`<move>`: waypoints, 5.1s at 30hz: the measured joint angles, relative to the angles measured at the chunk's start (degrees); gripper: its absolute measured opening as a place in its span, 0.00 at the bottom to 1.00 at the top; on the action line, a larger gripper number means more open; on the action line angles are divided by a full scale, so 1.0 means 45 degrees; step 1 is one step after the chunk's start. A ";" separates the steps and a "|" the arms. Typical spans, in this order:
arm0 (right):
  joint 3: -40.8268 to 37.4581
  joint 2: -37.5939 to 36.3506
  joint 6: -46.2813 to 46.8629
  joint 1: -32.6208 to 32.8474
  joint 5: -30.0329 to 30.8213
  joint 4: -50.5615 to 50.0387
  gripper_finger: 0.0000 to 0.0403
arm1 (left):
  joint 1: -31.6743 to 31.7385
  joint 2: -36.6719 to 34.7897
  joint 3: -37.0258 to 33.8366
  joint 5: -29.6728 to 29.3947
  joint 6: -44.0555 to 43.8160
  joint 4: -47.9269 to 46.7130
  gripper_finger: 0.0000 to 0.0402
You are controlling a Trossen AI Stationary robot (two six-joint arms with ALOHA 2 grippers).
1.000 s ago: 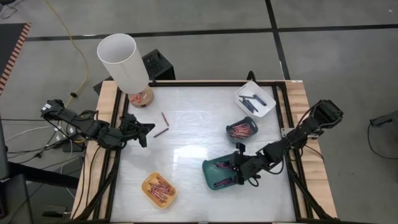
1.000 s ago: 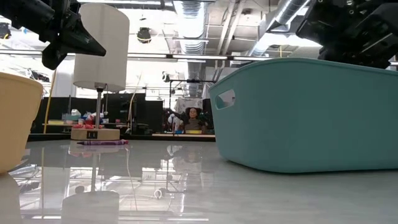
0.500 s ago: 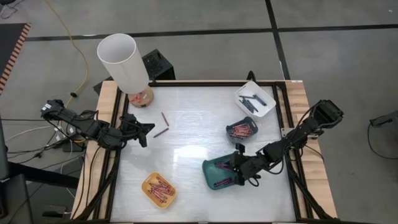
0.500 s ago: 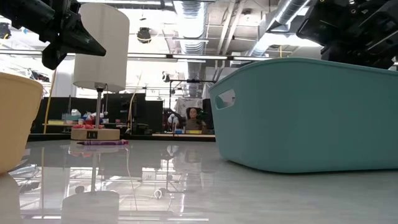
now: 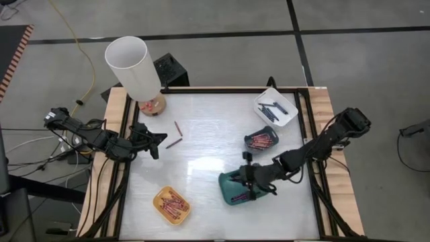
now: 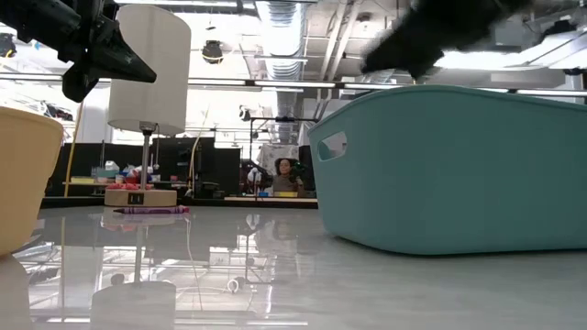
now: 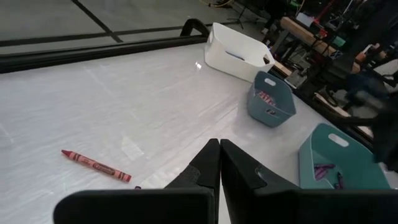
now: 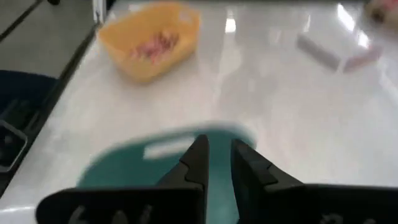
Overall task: Sort crayons
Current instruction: Put the red crayon into the yellow bin
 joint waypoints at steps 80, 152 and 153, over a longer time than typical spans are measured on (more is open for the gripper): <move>1.3188 1.3172 -0.0923 -0.7539 -0.1005 -0.1528 0.45 | -0.0003 -0.0418 0.0000 -0.0622 0.0997 -0.0429 0.21; 1.3173 1.0326 -0.8431 -0.1723 -0.2777 -0.2690 0.00 | -0.0005 -0.0423 -0.0001 0.0001 -0.1024 -0.0505 0.21; 1.3173 1.0326 -0.8526 -0.1676 -0.2812 -0.2699 0.00 | -0.0005 -0.0423 -0.0003 0.0001 -0.1024 -0.0505 0.21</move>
